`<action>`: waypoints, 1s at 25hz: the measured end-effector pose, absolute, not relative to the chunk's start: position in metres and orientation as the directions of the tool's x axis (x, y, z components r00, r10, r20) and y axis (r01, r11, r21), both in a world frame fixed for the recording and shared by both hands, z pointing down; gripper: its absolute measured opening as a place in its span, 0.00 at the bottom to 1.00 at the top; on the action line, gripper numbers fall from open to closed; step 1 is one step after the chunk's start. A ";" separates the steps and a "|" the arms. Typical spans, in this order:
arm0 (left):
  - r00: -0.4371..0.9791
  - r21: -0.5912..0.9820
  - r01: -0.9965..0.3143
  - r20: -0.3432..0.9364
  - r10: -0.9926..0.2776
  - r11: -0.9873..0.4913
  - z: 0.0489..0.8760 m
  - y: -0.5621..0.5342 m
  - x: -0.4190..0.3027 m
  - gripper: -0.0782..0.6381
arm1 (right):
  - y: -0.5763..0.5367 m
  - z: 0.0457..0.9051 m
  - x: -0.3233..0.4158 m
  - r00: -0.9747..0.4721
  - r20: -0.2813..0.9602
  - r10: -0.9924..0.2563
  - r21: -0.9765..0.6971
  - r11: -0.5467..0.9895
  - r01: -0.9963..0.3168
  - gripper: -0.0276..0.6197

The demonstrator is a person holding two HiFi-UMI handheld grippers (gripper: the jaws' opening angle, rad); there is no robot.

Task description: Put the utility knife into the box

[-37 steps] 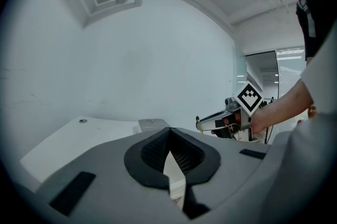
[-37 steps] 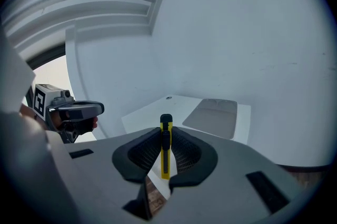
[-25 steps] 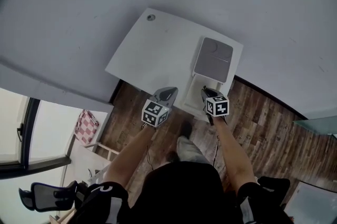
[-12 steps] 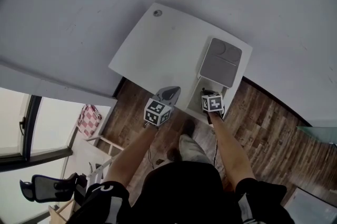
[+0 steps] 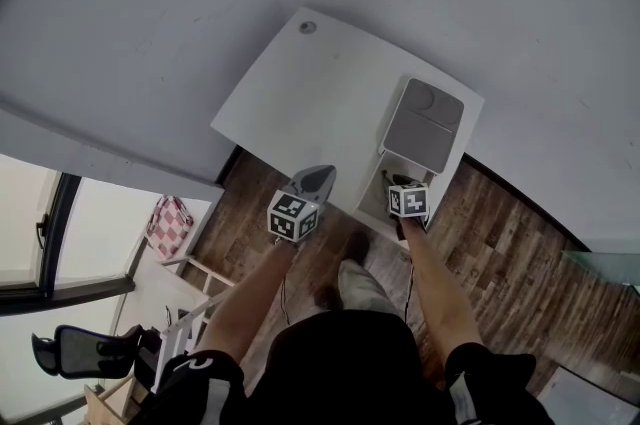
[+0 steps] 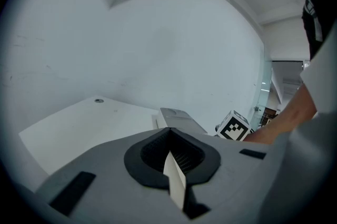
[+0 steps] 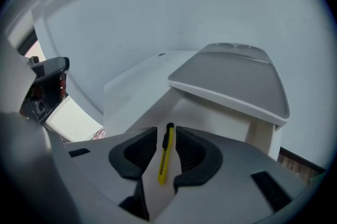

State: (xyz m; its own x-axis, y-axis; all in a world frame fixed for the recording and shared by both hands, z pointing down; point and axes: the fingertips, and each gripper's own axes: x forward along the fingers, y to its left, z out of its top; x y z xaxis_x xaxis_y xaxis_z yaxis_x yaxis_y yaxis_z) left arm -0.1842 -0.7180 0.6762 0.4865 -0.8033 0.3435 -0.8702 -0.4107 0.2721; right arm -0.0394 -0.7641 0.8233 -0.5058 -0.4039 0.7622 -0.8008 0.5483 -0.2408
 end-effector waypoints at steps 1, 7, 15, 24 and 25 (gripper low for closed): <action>0.486 0.274 -0.870 0.332 -0.808 -0.411 0.672 -0.719 -0.184 0.14 | -0.765 0.818 -0.037 -0.510 0.751 -0.420 -0.246 0.540 -0.805 0.24; 0.492 0.264 -0.865 0.275 -0.826 -0.428 0.649 -0.716 -0.180 0.14 | -0.774 0.765 -0.021 -0.531 0.649 -0.544 -0.247 0.510 -0.824 0.23; 0.484 0.239 -0.867 0.202 -0.851 -0.436 0.611 -0.692 -0.180 0.14 | -0.753 0.677 -0.007 -0.535 0.519 -0.666 -0.162 0.538 -0.827 0.21; 0.558 0.158 -0.826 0.087 -0.825 -0.541 0.550 -0.636 -0.157 0.14 | -0.684 0.591 0.011 -0.532 0.378 -0.758 -0.080 0.545 -0.834 0.11; 0.566 0.148 -0.821 0.084 -0.820 -0.552 0.546 -0.629 -0.155 0.14 | -0.676 0.583 0.013 -0.530 0.362 -0.767 -0.075 0.543 -0.837 0.10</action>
State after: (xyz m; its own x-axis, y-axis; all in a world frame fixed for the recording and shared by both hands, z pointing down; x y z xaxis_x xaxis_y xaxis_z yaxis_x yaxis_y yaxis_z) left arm -0.1547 -0.6295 0.5464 0.5661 -0.8201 0.0837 -0.8209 -0.5516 0.1478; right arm 0.0131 -0.6761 0.5831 -0.5299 -0.7668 0.3622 -0.8365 0.5428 -0.0748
